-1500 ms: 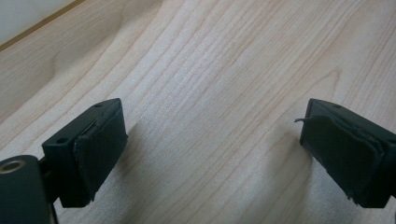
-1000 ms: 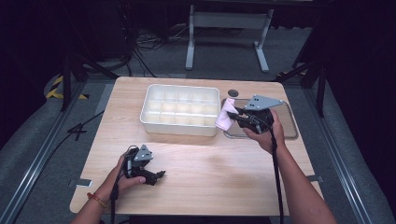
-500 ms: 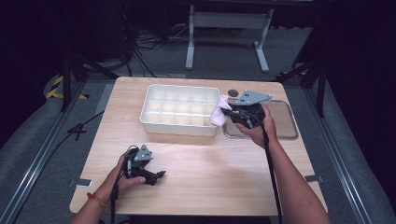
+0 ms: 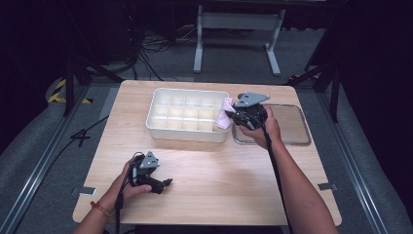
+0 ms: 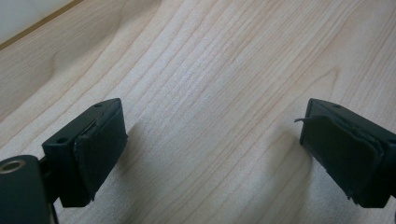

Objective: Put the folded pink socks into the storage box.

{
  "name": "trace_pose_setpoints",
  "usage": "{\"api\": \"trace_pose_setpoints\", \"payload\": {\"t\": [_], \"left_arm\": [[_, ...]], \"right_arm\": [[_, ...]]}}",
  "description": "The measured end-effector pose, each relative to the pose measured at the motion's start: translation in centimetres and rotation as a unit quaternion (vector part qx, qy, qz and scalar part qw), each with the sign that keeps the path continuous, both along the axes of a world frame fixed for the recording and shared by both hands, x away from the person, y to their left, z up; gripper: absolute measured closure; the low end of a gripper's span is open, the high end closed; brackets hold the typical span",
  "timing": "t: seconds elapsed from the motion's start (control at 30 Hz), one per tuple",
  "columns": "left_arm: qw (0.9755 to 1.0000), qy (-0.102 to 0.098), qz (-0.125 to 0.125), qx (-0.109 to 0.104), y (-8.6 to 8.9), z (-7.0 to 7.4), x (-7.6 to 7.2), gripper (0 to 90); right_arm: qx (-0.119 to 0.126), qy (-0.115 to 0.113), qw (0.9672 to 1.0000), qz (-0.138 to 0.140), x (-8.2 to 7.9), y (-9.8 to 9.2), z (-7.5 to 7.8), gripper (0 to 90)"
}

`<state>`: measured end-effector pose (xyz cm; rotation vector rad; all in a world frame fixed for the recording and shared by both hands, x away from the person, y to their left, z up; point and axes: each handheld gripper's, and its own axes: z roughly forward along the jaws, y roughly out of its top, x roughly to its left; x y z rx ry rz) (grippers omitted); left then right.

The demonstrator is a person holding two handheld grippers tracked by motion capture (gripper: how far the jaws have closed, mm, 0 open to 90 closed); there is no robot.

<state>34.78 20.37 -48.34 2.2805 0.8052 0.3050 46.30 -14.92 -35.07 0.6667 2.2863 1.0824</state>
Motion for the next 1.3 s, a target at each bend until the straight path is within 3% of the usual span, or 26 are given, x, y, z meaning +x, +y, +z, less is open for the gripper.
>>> {"api": "trace_pose_setpoints", "payload": {"t": [0.23,0.6,1.1,1.3], "left_arm": [[1.0000,0.001,0.001,-0.001,0.0,0.0,0.0,7.4],[1.0000,0.002,-0.002,0.003,0.0,0.1,0.0,7.4],[1.0000,-0.001,-0.003,0.003,0.1,0.0,-0.1,7.3],[1.0000,0.002,-0.004,0.004,0.1,0.1,-0.1,7.4]], "right_arm": [[-0.026,0.005,0.9996,-0.010,0.9,0.5,-0.8,75.8],[-0.039,0.012,0.9989,-0.021,1.6,1.5,-2.0,75.8],[-0.085,0.017,0.9961,-0.012,1.8,2.4,-3.6,75.6],[-0.085,0.026,0.9960,-0.006,1.8,2.3,-3.8,75.3]]}}
